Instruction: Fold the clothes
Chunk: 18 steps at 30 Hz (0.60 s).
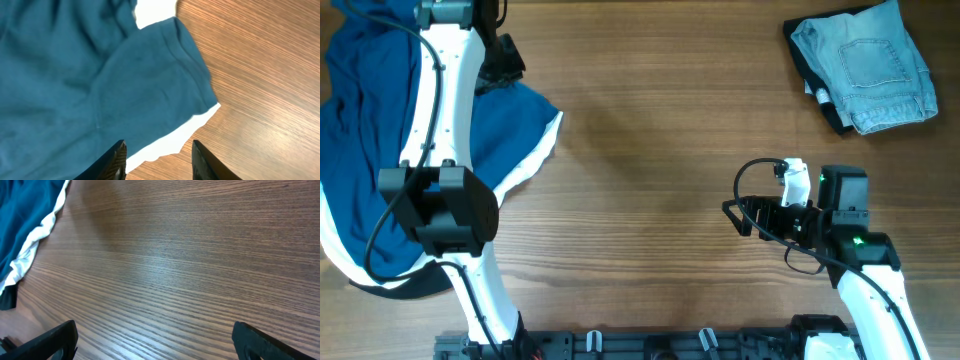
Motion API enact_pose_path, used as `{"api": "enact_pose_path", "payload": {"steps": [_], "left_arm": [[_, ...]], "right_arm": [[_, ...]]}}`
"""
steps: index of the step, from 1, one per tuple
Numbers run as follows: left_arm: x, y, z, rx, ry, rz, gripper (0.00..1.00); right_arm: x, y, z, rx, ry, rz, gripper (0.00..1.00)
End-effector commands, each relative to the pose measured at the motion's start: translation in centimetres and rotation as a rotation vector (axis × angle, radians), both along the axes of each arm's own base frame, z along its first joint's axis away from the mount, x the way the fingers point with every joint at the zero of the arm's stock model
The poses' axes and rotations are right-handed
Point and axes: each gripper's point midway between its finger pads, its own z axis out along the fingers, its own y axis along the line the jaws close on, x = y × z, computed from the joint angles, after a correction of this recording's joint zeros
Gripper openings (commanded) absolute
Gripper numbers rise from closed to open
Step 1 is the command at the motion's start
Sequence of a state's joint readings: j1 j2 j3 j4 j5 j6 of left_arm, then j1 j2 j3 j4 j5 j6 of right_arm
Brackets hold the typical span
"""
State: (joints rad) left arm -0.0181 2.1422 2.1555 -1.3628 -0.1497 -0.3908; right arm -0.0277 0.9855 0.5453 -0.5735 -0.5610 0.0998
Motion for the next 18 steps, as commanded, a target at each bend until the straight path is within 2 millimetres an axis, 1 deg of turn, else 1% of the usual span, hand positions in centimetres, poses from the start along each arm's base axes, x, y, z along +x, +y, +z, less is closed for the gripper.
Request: {"api": "enact_pose_path", "payload": {"steps": [1, 5, 8, 10, 12, 16, 18], "left_arm": [[-0.2, -1.6, -3.0, -0.075, 0.079, -0.042, 0.42], [-0.1, -3.0, -6.3, -0.101, 0.152, -0.083, 0.40], [-0.2, -3.7, -8.6, -0.098, 0.201, -0.097, 0.36], [0.0, -4.1, -9.9, -0.099, 0.219, -0.105, 0.38], [0.2, -4.4, -10.5, -0.100, 0.220, -0.111, 0.40], [0.2, -4.3, -11.3, -0.100, 0.234, -0.109, 0.43], [0.0, -4.3, -12.5, -0.100, 0.260, -0.107, 0.43]], "right_arm": [[0.3, 0.4, 0.9, 0.010, -0.024, 0.032, 1.00], [0.2, 0.4, 0.9, 0.010, -0.020, 0.032, 1.00], [0.2, 0.4, 0.9, 0.010, -0.019, 0.032, 1.00], [0.2, 0.4, 0.9, 0.010, -0.019, 0.032, 1.00], [0.1, 0.4, 0.8, 0.010, -0.016, 0.032, 1.00], [0.0, 0.4, 0.8, 0.011, -0.011, 0.032, 1.00], [0.0, 0.4, 0.8, 0.011, -0.010, 0.032, 1.00]]}}
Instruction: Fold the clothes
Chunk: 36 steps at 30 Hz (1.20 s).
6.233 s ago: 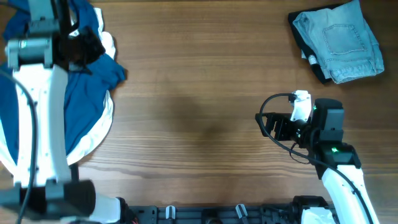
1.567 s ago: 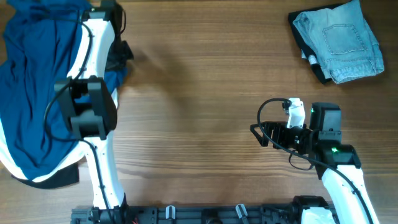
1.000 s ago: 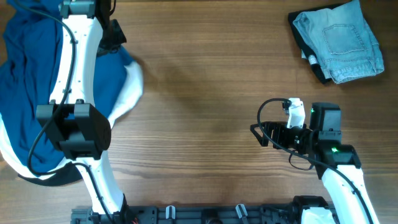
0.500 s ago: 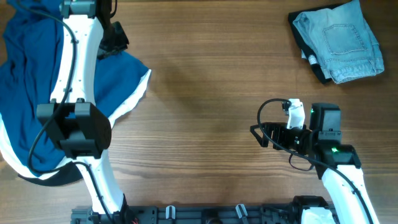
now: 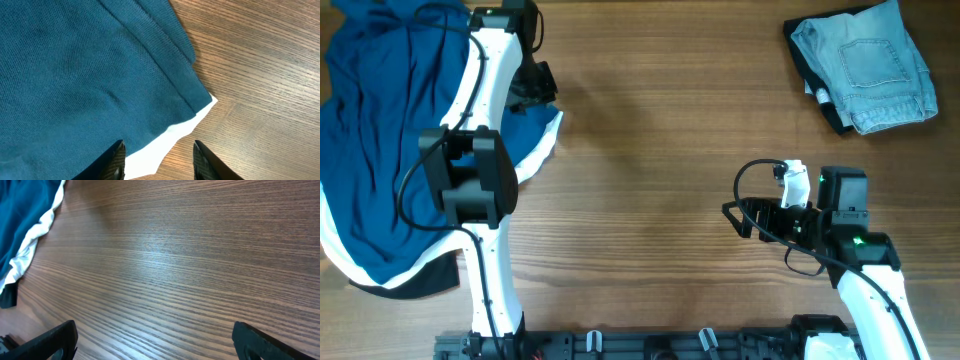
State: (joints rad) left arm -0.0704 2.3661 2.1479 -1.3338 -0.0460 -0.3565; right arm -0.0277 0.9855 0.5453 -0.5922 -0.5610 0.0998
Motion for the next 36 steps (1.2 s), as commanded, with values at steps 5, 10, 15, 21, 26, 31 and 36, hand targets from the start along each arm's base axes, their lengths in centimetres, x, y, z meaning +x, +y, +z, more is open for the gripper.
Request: {"api": "enact_pose_path", "payload": {"steps": [5, 10, 15, 21, 26, 31, 36], "left_arm": [[-0.9, -0.5, -4.9, -0.028, 0.110, -0.009, 0.40], [-0.9, -0.4, -5.7, -0.027, 0.122, -0.008, 0.18], [-0.8, -0.5, -5.7, -0.027, 0.115, -0.004, 0.04], [-1.3, 0.0, -5.1, 0.001, 0.127, 0.029, 0.04], [-0.4, 0.9, -0.3, 0.047, 0.020, 0.029, 0.04], [0.0, 1.1, 6.3, 0.044, -0.131, 0.055, 0.04], [-0.6, -0.2, 10.9, 0.037, -0.228, 0.027, 0.04]], "right_arm": [[0.1, 0.4, 0.8, 0.011, -0.013, 0.032, 1.00], [0.1, 0.4, 0.8, 0.011, -0.012, 0.031, 1.00], [0.1, 0.4, 0.8, 0.011, -0.012, 0.032, 1.00], [0.1, 0.4, 0.8, 0.011, -0.015, 0.032, 1.00], [0.1, 0.4, 0.8, 0.011, -0.015, 0.031, 1.00], [0.1, 0.4, 0.8, 0.011, -0.015, 0.032, 1.00], [0.2, 0.4, 0.9, 0.010, -0.020, 0.032, 1.00]]}}
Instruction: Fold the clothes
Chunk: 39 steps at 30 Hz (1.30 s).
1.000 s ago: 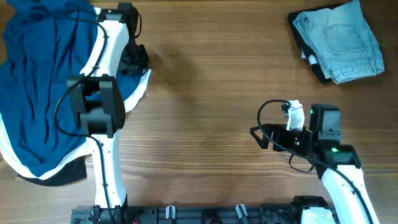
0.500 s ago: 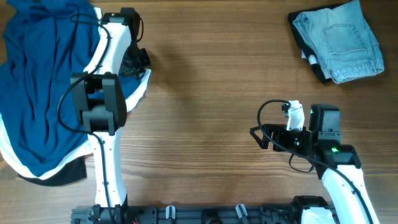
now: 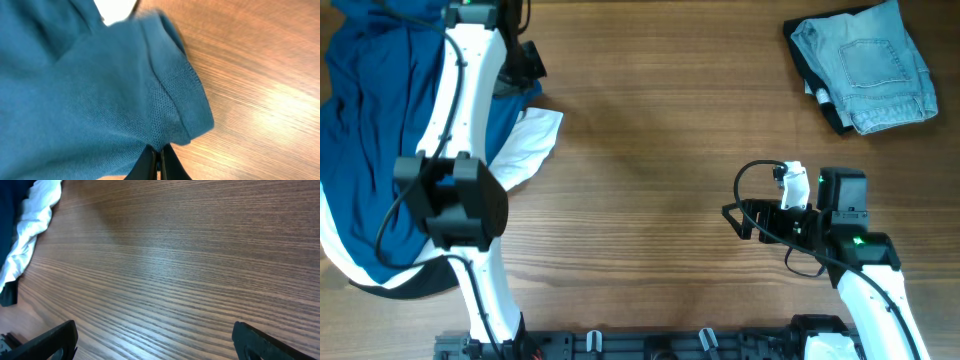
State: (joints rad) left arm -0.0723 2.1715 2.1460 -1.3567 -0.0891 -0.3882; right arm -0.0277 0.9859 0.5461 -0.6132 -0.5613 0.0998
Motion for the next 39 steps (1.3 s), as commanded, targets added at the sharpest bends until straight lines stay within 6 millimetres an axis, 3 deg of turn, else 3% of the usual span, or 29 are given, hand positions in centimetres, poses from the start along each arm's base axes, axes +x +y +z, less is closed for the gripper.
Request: {"api": "enact_pose_path", "payload": {"steps": [1, 5, 7, 9, 12, 17, 21, 25, 29, 32, 39], "left_arm": [[-0.4, -1.2, 3.2, 0.029, -0.075, -0.018, 0.04], [-0.8, -3.0, 7.4, 0.172, -0.198, -0.071, 0.04], [-0.8, -5.0, 10.9, 0.224, -0.320, -0.106, 0.04], [-0.7, -6.3, 12.8, 0.234, -0.399, -0.119, 0.04], [-0.8, -6.6, 13.9, 0.227, -0.431, -0.122, 0.04], [-1.3, -2.9, 11.0, 0.175, -0.303, -0.035, 0.04], [-1.3, -0.4, 6.9, 0.059, -0.154, 0.008, 0.04], [-1.2, 0.3, 2.0, 0.006, -0.012, 0.010, 0.33], [-1.1, 0.5, -3.0, 0.016, 0.114, 0.011, 0.48], [-1.2, 0.6, -5.4, 0.012, 0.172, 0.011, 0.49], [-1.5, -0.6, -7.9, -0.056, 0.235, -0.025, 0.49]], "right_arm": [[0.6, 0.4, 1.1, 0.010, -0.043, 0.031, 1.00], [0.9, 0.4, 1.3, 0.009, -0.057, 0.031, 1.00], [0.9, 0.4, 1.3, 0.009, -0.057, 0.031, 1.00], [0.9, 0.4, 1.3, 0.010, -0.056, 0.031, 1.00], [0.8, 0.4, 1.3, 0.010, -0.054, 0.031, 1.00], [0.8, 0.4, 1.3, 0.011, -0.053, 0.031, 1.00], [0.8, 0.4, 1.3, 0.012, -0.053, 0.030, 1.00], [0.8, 0.4, 1.3, 0.012, -0.053, 0.030, 1.00], [0.8, 0.4, 1.2, 0.011, -0.051, 0.030, 1.00], [0.8, 0.4, 1.2, 0.011, -0.052, 0.030, 1.00], [0.8, 0.4, 1.2, 0.012, -0.050, 0.030, 1.00]]}}
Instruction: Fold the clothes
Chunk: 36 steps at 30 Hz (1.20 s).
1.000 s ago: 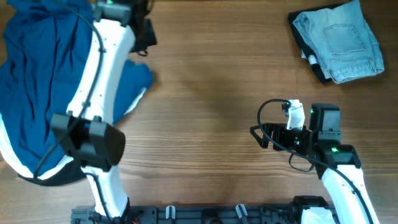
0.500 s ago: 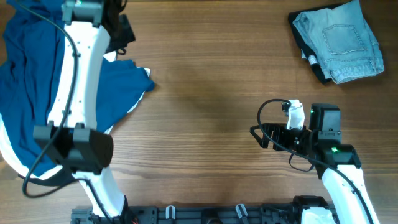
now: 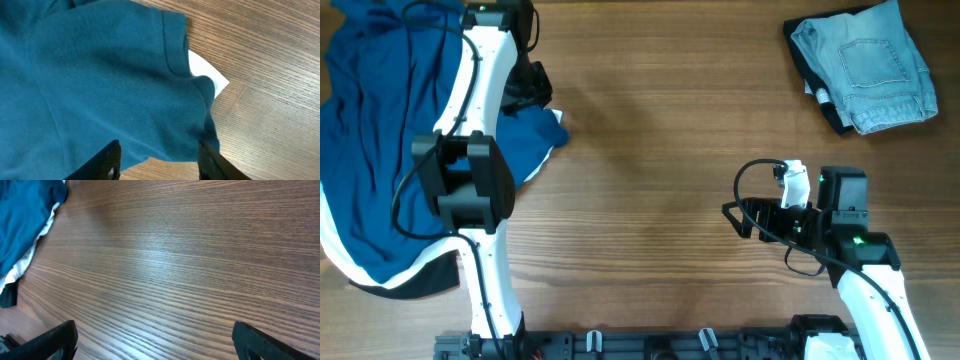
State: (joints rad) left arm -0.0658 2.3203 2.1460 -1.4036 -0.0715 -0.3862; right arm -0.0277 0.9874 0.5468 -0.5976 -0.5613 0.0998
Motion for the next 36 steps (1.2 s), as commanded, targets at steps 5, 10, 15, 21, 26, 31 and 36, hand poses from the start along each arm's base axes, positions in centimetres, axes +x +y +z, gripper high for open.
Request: {"api": "enact_pose_path", "payload": {"steps": [5, 10, 15, 21, 26, 31, 36], "left_arm": [[-0.6, -1.4, -3.1, -0.083, 0.085, -0.036, 0.51], [-1.2, -2.2, -4.9, -0.099, 0.136, -0.046, 0.40], [-1.5, -2.7, -5.7, -0.098, 0.149, -0.055, 0.54], [-1.8, -2.7, -6.3, -0.100, 0.157, -0.055, 0.23], [-1.7, -2.7, -6.5, -0.100, 0.158, -0.055, 0.52], [-1.8, -2.7, -7.0, -0.099, 0.170, -0.054, 0.09], [-1.7, -2.7, -7.1, -0.100, 0.164, -0.054, 0.04]], "right_arm": [[0.5, 0.4, 1.0, 0.012, -0.034, 0.030, 1.00], [0.4, 0.4, 1.0, 0.012, -0.034, 0.030, 1.00], [0.4, 0.4, 1.0, 0.012, -0.031, 0.030, 1.00], [0.1, 0.4, 0.8, 0.012, -0.016, 0.031, 1.00], [0.0, 0.4, 0.8, 0.012, -0.008, 0.030, 1.00], [-0.1, 0.4, 0.7, 0.012, -0.005, 0.030, 1.00], [-0.1, 0.4, 0.7, 0.012, -0.005, 0.030, 1.00]]}}
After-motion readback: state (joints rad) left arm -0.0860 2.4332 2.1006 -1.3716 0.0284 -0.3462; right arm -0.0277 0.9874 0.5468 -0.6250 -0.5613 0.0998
